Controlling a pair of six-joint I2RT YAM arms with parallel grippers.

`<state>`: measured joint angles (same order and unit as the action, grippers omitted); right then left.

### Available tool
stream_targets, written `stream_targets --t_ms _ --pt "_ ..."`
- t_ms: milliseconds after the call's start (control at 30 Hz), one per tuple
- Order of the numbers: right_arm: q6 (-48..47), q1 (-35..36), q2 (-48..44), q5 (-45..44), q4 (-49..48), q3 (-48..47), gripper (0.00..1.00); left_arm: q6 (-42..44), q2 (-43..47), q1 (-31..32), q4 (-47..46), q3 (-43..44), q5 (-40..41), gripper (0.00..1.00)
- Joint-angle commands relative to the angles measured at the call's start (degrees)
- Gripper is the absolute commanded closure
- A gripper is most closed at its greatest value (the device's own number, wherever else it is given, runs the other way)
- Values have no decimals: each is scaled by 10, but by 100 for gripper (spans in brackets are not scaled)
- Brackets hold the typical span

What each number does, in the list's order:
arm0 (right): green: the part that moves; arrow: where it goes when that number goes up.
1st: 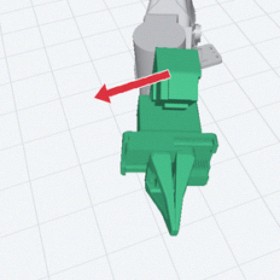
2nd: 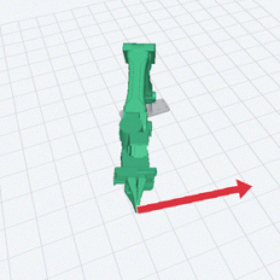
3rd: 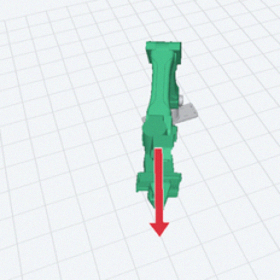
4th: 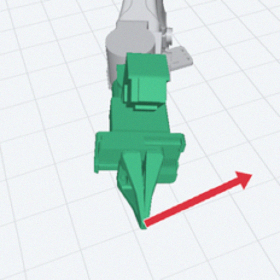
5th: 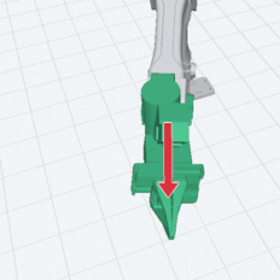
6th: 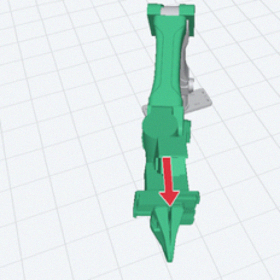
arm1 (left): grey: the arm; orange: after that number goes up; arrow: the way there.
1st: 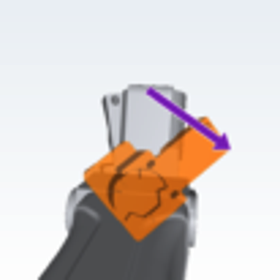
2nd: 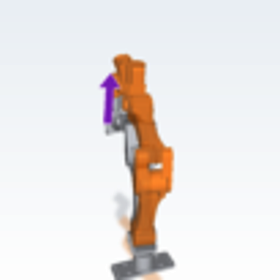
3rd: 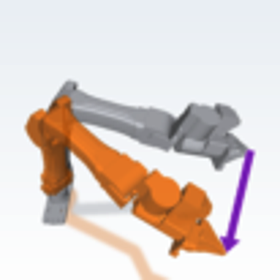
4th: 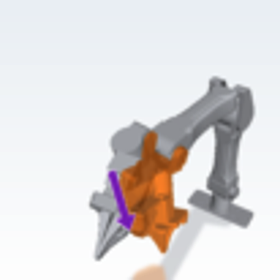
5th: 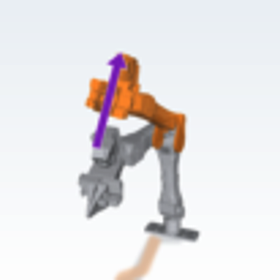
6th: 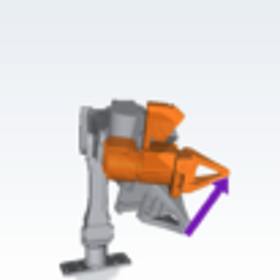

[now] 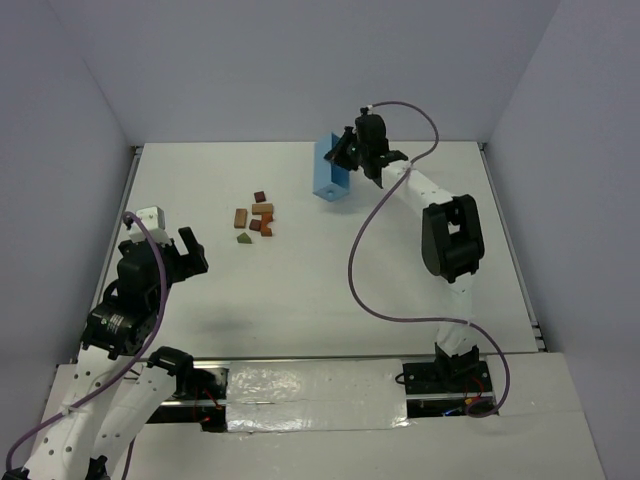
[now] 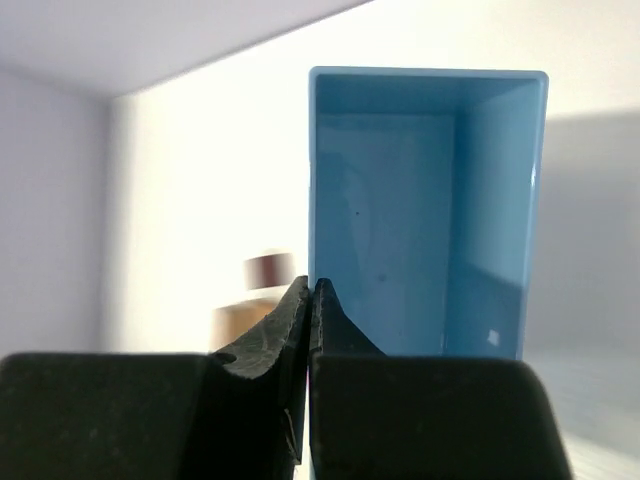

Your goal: Build the wood block tower

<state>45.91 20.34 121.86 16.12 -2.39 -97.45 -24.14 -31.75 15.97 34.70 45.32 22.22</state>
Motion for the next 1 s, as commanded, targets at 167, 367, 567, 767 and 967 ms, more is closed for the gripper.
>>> stream_targets --t_ms 167,367,567,767,967 --pt "-369 -20 32 -364 392 -185 100 8 -2 3 -25 5 -7 0" --pt "-513 -53 105 -410 438 -254 100 8 -8 3 -25 4 -7 1" --pt "-547 -106 131 -336 444 -280 100 9 -19 3 -27 4 -14 0" --pt "-547 -117 152 -291 435 -301 100 9 -27 3 -26 4 -12 1" --pt "-464 -116 158 -247 419 -313 96 9 -30 3 -25 6 -9 1"
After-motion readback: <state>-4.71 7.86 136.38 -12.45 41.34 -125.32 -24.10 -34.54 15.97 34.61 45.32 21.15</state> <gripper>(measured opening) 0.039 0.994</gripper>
